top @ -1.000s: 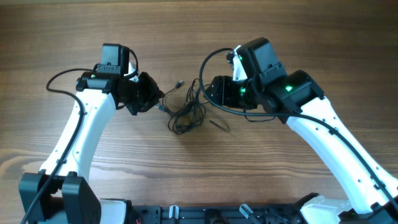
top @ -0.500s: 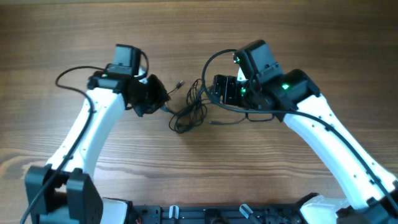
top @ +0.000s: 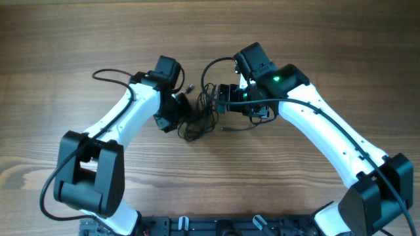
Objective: Untangle cables
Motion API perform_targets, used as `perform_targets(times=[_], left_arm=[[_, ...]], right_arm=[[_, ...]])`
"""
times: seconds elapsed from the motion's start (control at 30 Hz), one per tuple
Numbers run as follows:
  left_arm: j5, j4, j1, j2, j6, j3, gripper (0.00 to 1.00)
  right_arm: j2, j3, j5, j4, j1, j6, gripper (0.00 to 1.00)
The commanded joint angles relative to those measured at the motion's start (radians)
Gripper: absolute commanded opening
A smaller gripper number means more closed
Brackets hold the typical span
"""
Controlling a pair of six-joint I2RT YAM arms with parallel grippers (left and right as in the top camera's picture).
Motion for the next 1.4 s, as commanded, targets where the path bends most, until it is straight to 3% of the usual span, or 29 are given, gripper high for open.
perform_targets(times=[0.0, 0.07, 0.13, 0.2, 0.37, 0.53, 0.67, 0.83, 1.0, 1.13, 1.27, 1.37], left_arm=[[0.013, 0.0, -0.037, 0.011, 0.058, 0.0, 0.63], [0.011, 0.002, -0.054, 0.011, 0.058, 0.0, 0.76], [0.009, 0.009, -0.067, 0.011, 0.058, 0.0, 0.79], [-0.011, 0.016, -0.075, 0.011, 0.058, 0.0, 0.79], [-0.026, 0.003, -0.077, 0.011, 0.103, 0.0, 0.6], [-0.003, -0.014, -0.077, 0.011, 0.103, 0.0, 0.68], [0.009, -0.02, -0.077, 0.011, 0.103, 0.0, 0.57], [0.01, -0.021, -0.078, 0.011, 0.103, 0.0, 0.57], [0.032, -0.02, -0.11, 0.011, 0.105, -0.008, 0.66], [0.062, -0.015, -0.142, 0.011, 0.18, -0.011, 0.72], [0.061, -0.008, -0.153, 0.011, 0.182, -0.01, 0.63], [0.135, -0.006, -0.142, 0.005, 0.228, -0.009, 0.64]], right_arm=[[0.007, 0.004, -0.032, 0.006, 0.0, -0.018, 0.95], [0.007, 0.004, -0.044, 0.006, 0.0, -0.019, 0.95], [0.007, 0.004, -0.043, 0.004, 0.0, -0.019, 0.95], [0.007, 0.004, -0.043, -0.001, 0.0, -0.021, 0.95], [0.007, 0.004, -0.043, -0.008, 0.0, -0.021, 0.95], [0.007, 0.004, -0.043, -0.008, 0.0, -0.021, 0.95], [0.007, 0.004, -0.043, -0.008, 0.0, -0.021, 0.95], [0.007, 0.004, -0.043, -0.013, 0.001, -0.02, 0.95], [0.007, 0.004, -0.043, -0.016, 0.001, -0.02, 0.95], [0.007, 0.004, -0.043, -0.016, 0.003, -0.021, 0.95], [0.007, 0.004, -0.043, -0.017, 0.003, -0.021, 0.95], [0.007, 0.004, -0.043, -0.018, 0.003, -0.02, 0.95]])
